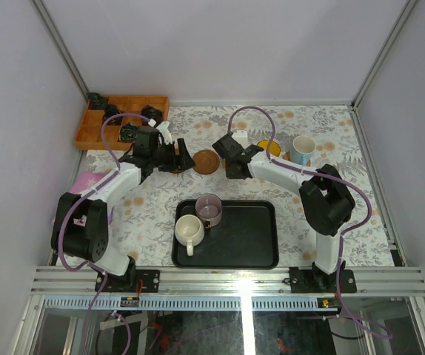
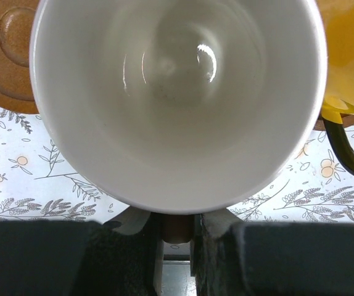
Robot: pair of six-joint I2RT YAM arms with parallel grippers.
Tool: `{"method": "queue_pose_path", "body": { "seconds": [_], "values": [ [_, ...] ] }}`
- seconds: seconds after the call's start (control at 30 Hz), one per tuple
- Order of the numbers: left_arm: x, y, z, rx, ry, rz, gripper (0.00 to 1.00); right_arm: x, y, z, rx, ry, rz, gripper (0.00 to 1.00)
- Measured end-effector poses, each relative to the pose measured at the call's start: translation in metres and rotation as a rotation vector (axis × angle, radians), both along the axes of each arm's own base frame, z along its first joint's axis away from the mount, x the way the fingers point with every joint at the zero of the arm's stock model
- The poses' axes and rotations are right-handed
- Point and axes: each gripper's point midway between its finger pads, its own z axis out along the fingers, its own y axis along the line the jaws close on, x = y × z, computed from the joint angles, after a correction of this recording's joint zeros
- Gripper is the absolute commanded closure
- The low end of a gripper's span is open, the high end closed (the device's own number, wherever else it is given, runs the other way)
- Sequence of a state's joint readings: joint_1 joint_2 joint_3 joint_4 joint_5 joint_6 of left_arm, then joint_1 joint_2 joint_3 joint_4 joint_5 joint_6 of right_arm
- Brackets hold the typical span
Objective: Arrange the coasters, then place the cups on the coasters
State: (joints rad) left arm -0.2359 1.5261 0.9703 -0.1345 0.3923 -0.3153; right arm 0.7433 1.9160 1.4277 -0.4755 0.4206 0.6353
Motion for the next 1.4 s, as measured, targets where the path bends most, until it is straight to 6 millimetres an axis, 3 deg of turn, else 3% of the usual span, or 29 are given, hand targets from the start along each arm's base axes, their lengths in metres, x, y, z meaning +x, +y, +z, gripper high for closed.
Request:
{"method": "queue_pose_path", "body": {
  "seconds": [0.27, 0.5, 1.1, 1.4],
  "values": [
    [0.000, 0.000, -0.001, 0.001, 0.004, 0.000, 0.27, 0.002, 0.004, -0.001, 0.024, 0.003, 0.007, 1.00],
    [0.000, 0.000, -0.007, 0.005, 0.019, 0.000, 0.26, 0.004, 0.002, -0.017, 0.001, 0.025, 0.004, 1.00],
    [-0.001, 0.000, -0.016, 0.011, 0.044, 0.000, 0.26, 0.021, 0.010, -0.006, 0.023, -0.011, 0.018, 1.00],
    [-0.003, 0.001, -0.022, 0.016, 0.065, 0.000, 0.26, 0.025, 0.006, -0.015, 0.010, 0.005, 0.007, 1.00]
  ]
}}
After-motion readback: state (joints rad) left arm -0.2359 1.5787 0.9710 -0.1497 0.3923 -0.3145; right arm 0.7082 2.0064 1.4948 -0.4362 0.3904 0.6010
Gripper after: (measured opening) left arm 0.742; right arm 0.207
